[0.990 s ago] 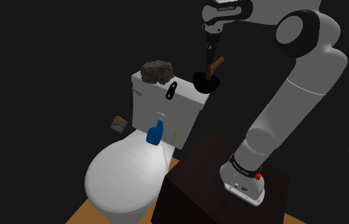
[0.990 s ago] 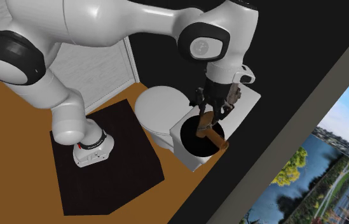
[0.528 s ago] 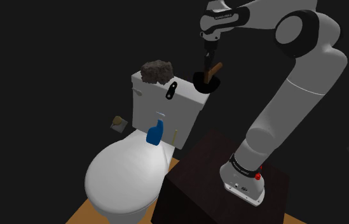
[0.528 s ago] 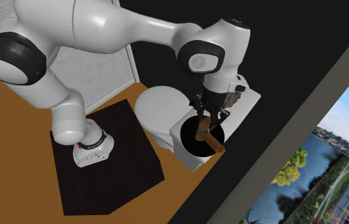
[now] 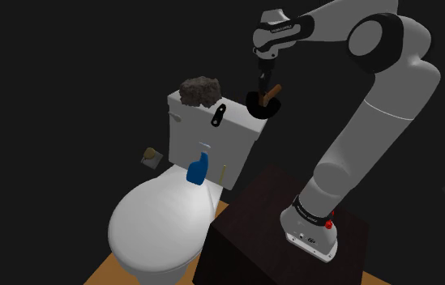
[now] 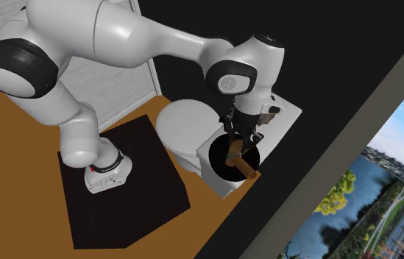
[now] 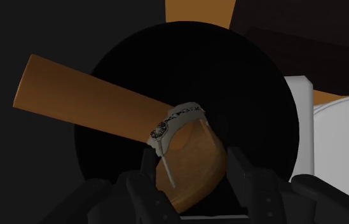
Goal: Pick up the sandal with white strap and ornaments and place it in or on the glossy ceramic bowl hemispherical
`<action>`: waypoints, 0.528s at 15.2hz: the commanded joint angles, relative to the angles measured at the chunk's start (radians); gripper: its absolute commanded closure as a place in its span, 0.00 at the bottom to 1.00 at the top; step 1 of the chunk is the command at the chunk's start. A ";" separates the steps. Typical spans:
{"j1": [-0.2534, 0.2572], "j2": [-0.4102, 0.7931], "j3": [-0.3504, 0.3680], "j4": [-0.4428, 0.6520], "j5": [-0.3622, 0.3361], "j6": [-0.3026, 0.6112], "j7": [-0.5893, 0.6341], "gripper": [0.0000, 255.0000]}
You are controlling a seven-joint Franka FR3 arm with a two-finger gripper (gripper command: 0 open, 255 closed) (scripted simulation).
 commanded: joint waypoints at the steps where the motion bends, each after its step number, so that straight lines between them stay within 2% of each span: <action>1: 0.000 0.001 0.000 -0.002 0.000 0.001 0.000 1.00; 5: -0.001 0.001 0.000 -0.002 0.000 0.001 0.000 1.00; 6: 0.000 0.002 0.000 -0.001 0.000 0.001 0.000 0.00; 8: 0.000 0.002 0.000 -0.001 0.000 0.001 0.000 0.00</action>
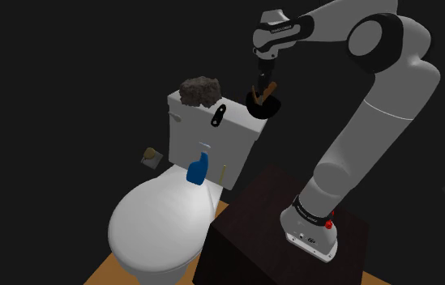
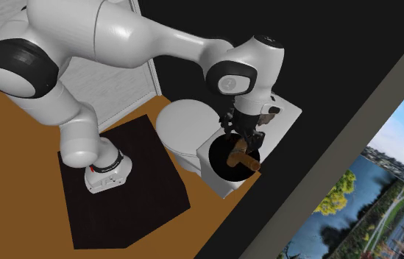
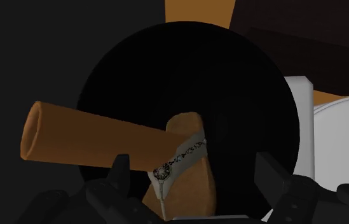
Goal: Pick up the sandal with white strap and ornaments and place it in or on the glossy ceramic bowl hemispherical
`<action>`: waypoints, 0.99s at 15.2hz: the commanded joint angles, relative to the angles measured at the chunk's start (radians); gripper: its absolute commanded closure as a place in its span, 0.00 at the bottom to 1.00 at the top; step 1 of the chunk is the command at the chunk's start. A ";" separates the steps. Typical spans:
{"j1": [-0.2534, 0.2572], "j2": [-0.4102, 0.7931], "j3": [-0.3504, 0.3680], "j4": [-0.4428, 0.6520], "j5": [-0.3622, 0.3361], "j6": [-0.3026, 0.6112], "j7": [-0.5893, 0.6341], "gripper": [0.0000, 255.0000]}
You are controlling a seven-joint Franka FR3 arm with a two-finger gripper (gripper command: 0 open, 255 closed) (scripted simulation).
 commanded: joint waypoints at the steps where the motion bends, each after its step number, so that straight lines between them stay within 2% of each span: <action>1: 0.000 0.000 0.000 0.000 0.000 0.000 0.000 0.00; 3: 0.000 0.000 0.000 -0.001 0.000 0.000 0.000 0.00; 7: 0.012 -0.006 0.012 0.117 0.007 -0.125 -0.004 0.00; 15: 0.012 -0.006 0.012 0.117 0.007 -0.125 -0.004 0.00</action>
